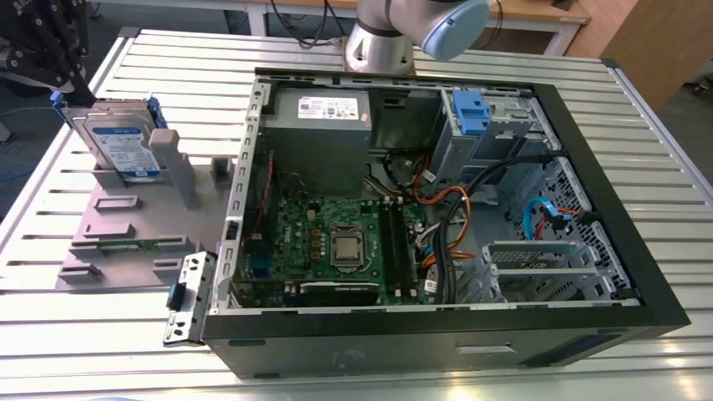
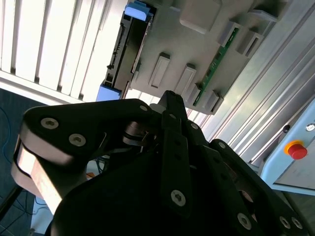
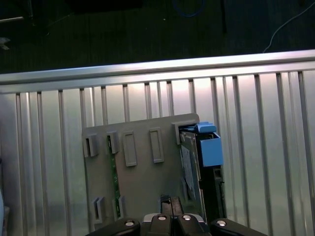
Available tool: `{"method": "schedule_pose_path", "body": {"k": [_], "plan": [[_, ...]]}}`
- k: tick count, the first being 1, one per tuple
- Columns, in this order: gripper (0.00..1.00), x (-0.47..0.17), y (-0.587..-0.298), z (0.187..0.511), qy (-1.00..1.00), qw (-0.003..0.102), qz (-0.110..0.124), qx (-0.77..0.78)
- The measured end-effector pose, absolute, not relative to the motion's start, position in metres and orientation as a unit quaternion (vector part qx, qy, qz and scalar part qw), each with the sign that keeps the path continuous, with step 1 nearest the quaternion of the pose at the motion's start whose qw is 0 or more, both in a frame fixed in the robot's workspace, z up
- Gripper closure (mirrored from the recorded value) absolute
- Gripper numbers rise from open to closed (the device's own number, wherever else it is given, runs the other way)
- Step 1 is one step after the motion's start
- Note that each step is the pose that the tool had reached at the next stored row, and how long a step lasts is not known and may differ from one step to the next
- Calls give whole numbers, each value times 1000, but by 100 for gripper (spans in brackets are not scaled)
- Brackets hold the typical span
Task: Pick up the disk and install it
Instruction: 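Pick up the disk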
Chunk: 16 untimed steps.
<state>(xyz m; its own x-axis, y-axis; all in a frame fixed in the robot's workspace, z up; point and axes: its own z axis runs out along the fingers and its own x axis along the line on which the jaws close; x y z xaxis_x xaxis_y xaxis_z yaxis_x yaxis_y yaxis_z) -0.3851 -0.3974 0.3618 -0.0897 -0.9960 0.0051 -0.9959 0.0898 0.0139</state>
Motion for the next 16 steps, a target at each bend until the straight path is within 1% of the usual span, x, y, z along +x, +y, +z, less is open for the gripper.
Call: {"method": "schedule_pose_path", "body": {"k": [16], "plan": [[89, -385, -397, 362, -735, 7, -3, 678]]}}
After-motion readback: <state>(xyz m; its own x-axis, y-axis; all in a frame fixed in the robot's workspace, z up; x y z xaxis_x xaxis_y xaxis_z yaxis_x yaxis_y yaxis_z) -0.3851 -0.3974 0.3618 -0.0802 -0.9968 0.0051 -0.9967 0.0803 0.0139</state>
